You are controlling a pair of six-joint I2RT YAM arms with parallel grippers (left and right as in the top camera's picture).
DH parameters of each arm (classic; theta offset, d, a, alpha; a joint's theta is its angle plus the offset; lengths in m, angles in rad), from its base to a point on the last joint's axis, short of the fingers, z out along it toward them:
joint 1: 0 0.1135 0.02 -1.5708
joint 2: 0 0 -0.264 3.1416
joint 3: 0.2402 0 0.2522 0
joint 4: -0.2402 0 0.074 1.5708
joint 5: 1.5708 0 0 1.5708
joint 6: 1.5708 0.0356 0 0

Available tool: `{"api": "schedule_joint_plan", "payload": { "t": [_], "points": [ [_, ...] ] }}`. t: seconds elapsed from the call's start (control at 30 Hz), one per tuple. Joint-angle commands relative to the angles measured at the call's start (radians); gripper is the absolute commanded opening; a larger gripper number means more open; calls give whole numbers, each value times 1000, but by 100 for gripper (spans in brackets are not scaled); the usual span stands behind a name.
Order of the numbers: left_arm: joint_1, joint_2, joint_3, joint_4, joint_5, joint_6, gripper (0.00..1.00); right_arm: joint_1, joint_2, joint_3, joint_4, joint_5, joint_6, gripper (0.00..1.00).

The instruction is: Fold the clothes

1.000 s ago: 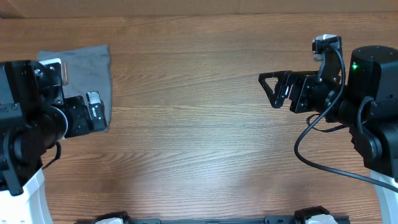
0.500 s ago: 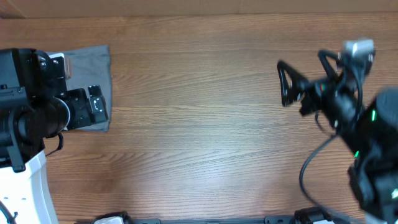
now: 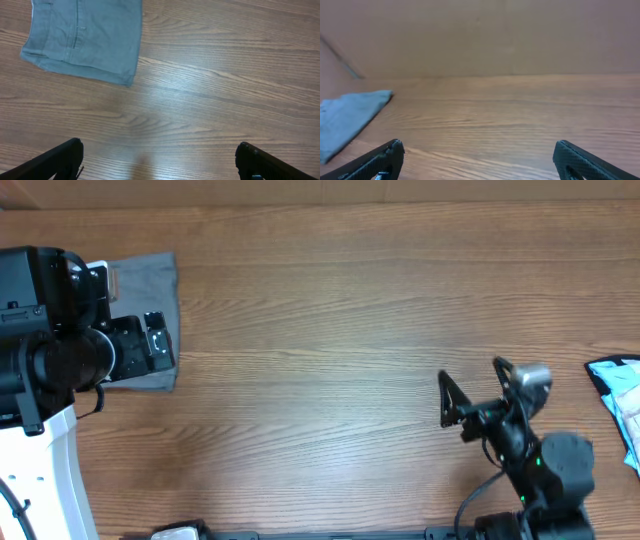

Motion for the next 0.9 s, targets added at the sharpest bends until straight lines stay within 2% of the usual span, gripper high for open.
{"api": "schedule_joint_plan", "payload": {
  "t": [0.0, 0.1, 0.27, 0.4, 0.87],
  "points": [
    [0, 3, -2, 1, -7, -7, 100, -47, -105, -84, 10, 1, -6, 100],
    [0, 3, -2, 1, -7, -7, 100, -71, -182, -150, 33, 0, -6, 100],
    [0, 3, -2, 1, -7, -7, 100, -88, -265, -271, 171, 0, -6, 100],
    [0, 3, -2, 1, -7, -7, 100, -106, -344, -337, 192, -1, -5, 100],
    [0, 3, -2, 1, -7, -7, 100, -148, -345, -426, 222, -27, -3, 100]
  ]
}}
